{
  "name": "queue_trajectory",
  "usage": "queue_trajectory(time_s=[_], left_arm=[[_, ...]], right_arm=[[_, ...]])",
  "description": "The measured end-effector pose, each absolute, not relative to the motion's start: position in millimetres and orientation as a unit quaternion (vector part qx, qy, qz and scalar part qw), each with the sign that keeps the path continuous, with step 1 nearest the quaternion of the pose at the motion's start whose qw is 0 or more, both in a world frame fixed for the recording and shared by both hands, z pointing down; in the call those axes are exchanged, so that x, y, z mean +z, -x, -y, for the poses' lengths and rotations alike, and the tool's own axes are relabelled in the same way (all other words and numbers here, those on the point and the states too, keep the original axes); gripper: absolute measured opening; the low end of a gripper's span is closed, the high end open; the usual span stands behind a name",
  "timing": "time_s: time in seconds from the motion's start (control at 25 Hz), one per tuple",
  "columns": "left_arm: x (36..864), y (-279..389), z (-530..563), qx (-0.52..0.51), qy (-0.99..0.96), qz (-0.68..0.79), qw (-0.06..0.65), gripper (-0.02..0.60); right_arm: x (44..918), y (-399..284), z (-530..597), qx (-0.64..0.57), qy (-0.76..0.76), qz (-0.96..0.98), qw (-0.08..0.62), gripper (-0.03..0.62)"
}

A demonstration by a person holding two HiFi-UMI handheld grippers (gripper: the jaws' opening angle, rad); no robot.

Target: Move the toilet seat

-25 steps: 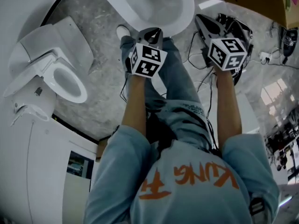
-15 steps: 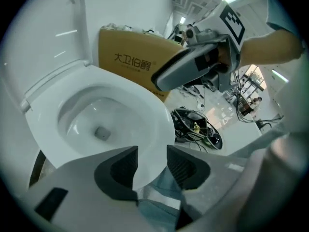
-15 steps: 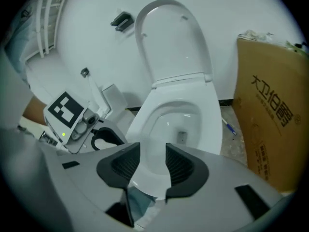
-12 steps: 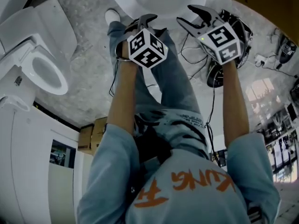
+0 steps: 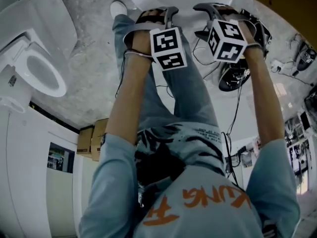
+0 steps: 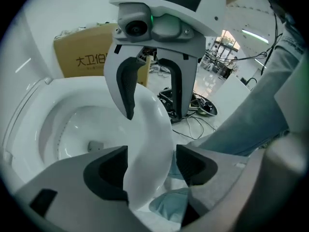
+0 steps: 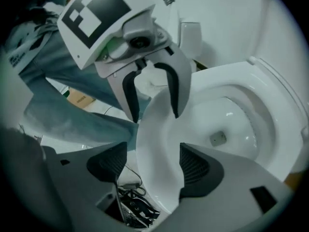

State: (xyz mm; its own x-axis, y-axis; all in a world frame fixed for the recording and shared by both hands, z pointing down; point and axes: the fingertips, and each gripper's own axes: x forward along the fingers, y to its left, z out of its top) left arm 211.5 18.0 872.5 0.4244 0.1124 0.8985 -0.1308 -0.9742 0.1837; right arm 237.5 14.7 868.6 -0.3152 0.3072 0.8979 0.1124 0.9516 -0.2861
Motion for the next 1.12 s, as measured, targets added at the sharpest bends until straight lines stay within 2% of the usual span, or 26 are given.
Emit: queue_trajectory(time_s=[0.32, 0.44, 0.76, 1.12], left_arm=[[891, -222, -30, 0.545, -0.832, -0.035, 0.092, 0.301], [894, -222, -29, 0.549, -0.832, -0.027, 0.081, 0.301], [896, -224, -27, 0.548, -0.832, -0.022, 0.081, 0.299], [871, -217, -23, 0.548, -0.836, -0.005, -0.013, 0.299]], right_arm=[[897, -246, -32, 0.038, 0.196, 0.766, 0.611, 0.320], [906, -247, -28, 0.009, 0.193, 0.758, 0.623, 0.285], [914, -250, -31, -0.018, 0.220, 0.727, 0.651, 0.276], [876, -246, -32, 0.016, 0.224, 0.735, 0.640, 0.276]])
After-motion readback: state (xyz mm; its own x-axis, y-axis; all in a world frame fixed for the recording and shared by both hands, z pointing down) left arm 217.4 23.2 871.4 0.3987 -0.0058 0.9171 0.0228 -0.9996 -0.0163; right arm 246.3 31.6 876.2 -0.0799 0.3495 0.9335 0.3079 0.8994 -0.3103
